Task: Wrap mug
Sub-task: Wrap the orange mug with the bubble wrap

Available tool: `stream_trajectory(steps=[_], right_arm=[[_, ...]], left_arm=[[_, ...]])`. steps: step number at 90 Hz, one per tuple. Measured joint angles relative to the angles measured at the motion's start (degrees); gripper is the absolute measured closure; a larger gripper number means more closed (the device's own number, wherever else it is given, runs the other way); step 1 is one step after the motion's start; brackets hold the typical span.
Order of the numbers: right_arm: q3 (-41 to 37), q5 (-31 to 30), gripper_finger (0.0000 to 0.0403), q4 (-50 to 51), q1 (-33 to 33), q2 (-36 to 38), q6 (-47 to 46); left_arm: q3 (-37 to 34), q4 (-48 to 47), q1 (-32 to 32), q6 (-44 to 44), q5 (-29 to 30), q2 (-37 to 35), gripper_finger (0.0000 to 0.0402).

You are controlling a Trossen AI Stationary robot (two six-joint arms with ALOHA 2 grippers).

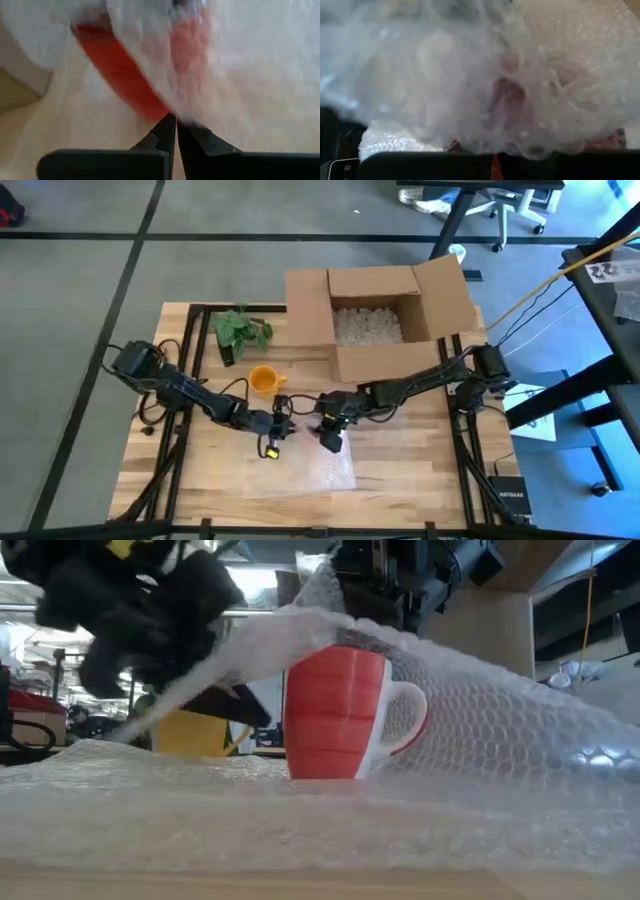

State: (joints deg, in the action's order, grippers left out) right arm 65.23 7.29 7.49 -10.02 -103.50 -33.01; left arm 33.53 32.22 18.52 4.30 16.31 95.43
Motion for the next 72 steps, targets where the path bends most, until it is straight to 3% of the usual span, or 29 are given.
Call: stream_trajectory(steps=[30,72], right_arm=[[-0.04,0.3,0.0403,2.5,0.06,0.06,-0.74],[0.46,0.33,0.0403,4.74,0.42,-3.43,-1.18]], left_arm=[[3.12,3.44,-3.14,1.57,-4.53,5.34,0.0402],[4.75,1.11,-2.33,3.32,-5.94,5.03,0.0402]])
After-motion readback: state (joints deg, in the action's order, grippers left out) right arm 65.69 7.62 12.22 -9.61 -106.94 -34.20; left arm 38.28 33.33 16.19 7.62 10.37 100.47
